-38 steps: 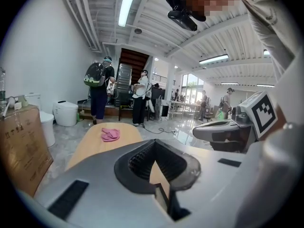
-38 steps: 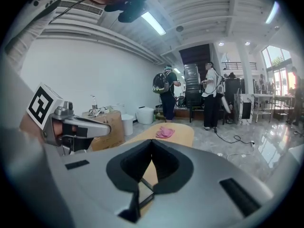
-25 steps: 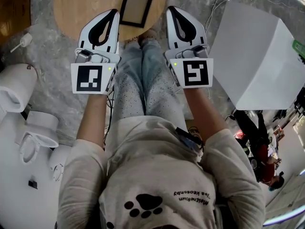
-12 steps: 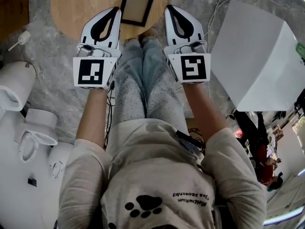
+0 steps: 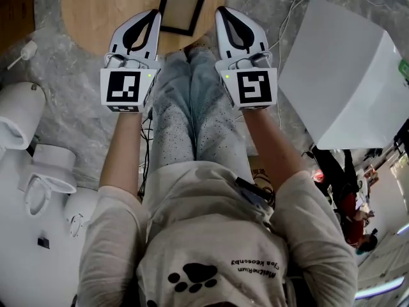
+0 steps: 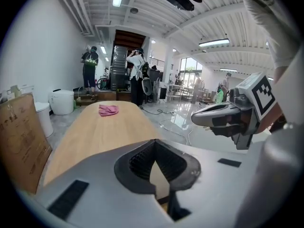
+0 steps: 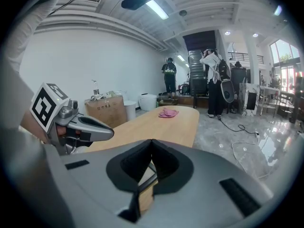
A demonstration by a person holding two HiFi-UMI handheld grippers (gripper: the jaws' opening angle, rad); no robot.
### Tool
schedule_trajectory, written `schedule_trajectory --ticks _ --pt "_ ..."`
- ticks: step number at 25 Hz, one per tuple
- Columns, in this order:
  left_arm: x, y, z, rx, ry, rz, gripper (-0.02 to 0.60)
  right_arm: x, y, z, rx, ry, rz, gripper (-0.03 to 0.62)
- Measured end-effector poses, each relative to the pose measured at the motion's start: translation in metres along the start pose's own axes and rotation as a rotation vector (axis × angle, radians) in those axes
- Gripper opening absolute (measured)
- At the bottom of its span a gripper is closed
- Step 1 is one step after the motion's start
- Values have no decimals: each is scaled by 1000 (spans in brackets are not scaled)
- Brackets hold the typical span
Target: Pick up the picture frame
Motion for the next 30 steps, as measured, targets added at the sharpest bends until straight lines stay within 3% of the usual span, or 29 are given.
schedule_trajectory --ticks 30 --pt "-38 -61 10 8 -57 195 8 -32 -45 -1 -19 39 126 8"
Point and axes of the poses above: the fingertips, and each gripper's own axes: x backward along the fingers, z to its left, y out of its top, the point moved 4 cm from there along x, backward along the fingers, and after that the axes turned 2 degrees about -z, right-handed, at the moved point
